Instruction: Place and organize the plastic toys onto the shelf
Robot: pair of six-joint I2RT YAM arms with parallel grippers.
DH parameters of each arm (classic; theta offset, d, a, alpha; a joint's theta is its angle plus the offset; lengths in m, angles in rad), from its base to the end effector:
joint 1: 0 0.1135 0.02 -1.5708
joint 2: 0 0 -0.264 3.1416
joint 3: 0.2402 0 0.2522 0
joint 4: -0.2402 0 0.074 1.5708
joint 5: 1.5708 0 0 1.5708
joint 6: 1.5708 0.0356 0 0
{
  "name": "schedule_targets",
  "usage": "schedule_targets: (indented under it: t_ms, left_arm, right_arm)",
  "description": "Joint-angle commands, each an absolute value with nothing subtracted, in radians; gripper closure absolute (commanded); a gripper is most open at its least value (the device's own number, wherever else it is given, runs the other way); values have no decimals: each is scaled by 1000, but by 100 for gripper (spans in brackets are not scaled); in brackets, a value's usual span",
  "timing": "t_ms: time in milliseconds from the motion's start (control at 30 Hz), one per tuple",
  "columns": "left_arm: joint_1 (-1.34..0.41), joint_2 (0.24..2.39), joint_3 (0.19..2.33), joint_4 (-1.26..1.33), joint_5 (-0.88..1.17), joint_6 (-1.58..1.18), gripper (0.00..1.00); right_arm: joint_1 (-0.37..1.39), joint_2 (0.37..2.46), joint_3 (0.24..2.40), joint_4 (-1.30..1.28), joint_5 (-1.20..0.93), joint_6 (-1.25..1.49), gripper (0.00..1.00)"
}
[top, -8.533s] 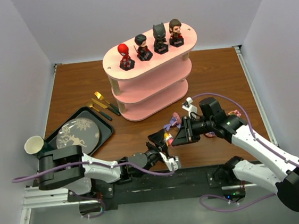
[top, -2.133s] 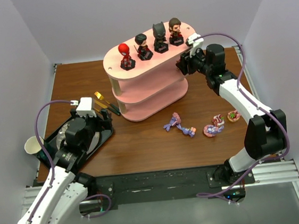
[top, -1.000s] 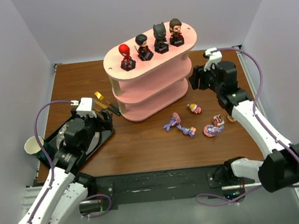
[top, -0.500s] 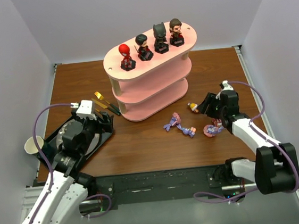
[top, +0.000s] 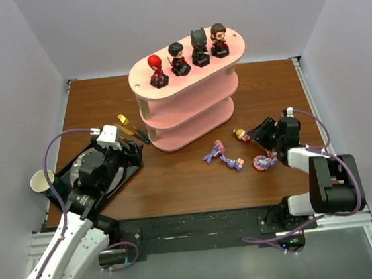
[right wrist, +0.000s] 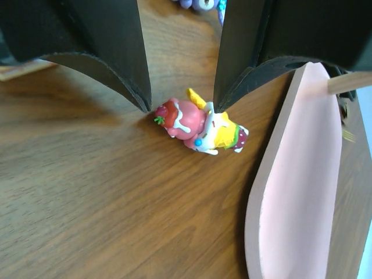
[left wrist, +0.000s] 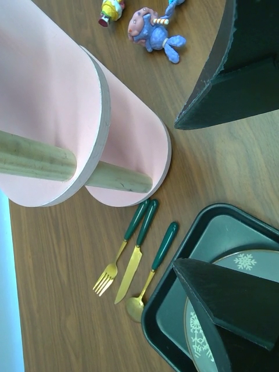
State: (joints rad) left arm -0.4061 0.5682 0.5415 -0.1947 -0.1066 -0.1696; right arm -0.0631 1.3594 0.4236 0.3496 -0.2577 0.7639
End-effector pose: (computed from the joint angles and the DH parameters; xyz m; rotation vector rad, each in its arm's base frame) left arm 0.1399 -0.0560 0.2850 0.1361 1.7969 -0.3168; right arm 0.2486 -0.0066 0.1500 0.7472 2.0849 0.6757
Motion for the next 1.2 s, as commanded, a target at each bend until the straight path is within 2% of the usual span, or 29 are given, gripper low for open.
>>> schedule_targets:
  t_ms: [0, 433, 667, 767, 867, 1000, 1067, 1167]
  left_arm:
    - [-399, 574, 538, -147, -86, -147, 3]
    - [-399, 591, 537, -140, -60, -141, 3]
    - [-400, 595, 537, -135, -51, -140, 3]
    - [-399, 598, 534, -132, -40, -137, 3]
    - [-399, 600, 534, -127, -14, -129, 3]
    - [-399, 597, 529, -100, 86, -109, 3]
    - [-400, 592, 522, -84, 129, -104, 3]
    - [-406, 578, 506, -43, 212, -100, 3]
  right_arm:
    - [-72, 1423, 439, 425, -287, 796, 49]
    - [-72, 1551, 436, 531, -339, 808, 48]
    - [-72, 1572, 416, 574, -374, 825, 50]
    - [-72, 1562, 417, 574, -374, 812, 58]
    - [-72, 1543, 426, 563, -379, 798, 78]
    - [-72, 1490, 440, 522, -396, 769, 95]
    - [-72, 1459, 451, 474, -406, 756, 100]
    - [-72, 1378, 468, 398, -422, 733, 100]
